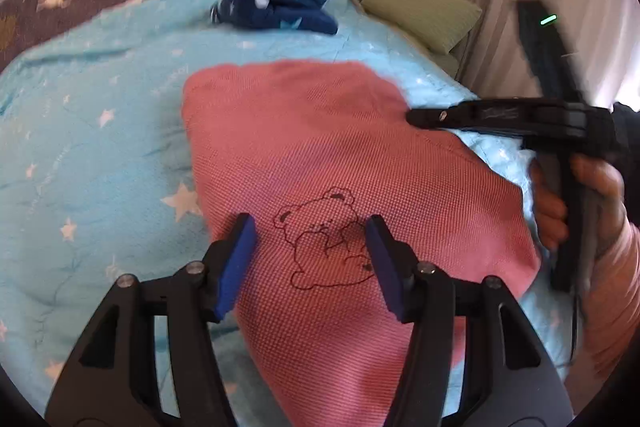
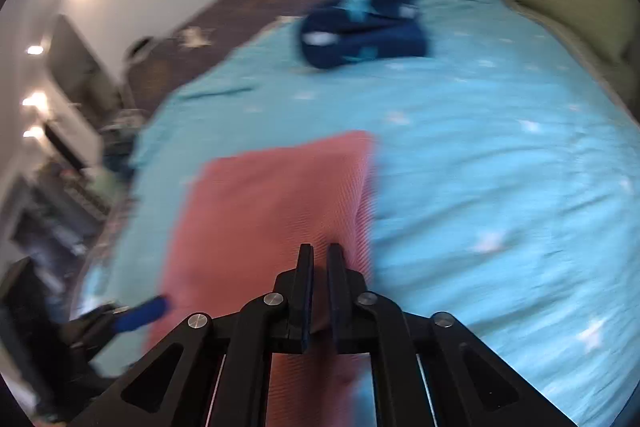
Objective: Fold small clothes
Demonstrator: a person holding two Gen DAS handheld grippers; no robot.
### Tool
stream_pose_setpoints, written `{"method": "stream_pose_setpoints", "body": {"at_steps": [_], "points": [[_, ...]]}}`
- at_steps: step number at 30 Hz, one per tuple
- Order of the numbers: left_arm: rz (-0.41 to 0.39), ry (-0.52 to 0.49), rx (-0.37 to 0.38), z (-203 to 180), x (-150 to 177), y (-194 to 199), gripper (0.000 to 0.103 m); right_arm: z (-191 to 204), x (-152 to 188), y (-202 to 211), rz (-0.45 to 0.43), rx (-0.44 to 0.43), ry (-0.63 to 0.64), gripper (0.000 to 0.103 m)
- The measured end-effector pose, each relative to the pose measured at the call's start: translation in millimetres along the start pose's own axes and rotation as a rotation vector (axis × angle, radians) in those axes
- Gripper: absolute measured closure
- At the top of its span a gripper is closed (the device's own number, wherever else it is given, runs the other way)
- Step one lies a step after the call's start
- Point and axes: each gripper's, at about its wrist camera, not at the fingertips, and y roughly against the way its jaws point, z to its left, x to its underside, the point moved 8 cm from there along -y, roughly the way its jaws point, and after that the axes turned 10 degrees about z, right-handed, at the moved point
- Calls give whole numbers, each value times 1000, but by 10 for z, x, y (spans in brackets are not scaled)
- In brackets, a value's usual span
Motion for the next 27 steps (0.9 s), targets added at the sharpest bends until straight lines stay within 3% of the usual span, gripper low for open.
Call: {"method": "stream_pose_setpoints", "body": {"at_steps": [1, 2, 4, 7, 9, 11, 12, 14, 21, 27], "points": [[-1, -12, -8, -6, 7, 14, 43, -205, 21, -56, 4, 46, -56, 94], [0, -22, -14, -16, 6, 29, 43, -323, 52, -76, 17, 59, -94, 101], [12, -22, -14, -17, -2, 58, 43, -406, 51, -5, 14, -61, -153, 99], [34, 13, 21, -4, -46, 129, 42, -370, 30, 226, -27, -67, -117, 93], [39, 39, 40, 33, -87, 138, 38, -281, 8, 323, -35, -113, -94, 80], [41, 65, 37, 105, -97, 151, 37, -207, 36, 365, -27, -189, -98, 42], [44, 79, 22, 158, -101, 147, 36, -160, 55, 389, -17, -239, -97, 38], [50, 116, 1, 269, -102, 141, 30, -89, 93, 388, 9, -262, -78, 38], [112, 176, 62, 409, -95, -52, 29, 23, 308, 141, 135, -240, -20, 37], [128, 201, 101, 447, -128, -170, 23, -11, 188, 15, 120, -264, -14, 37]]}}
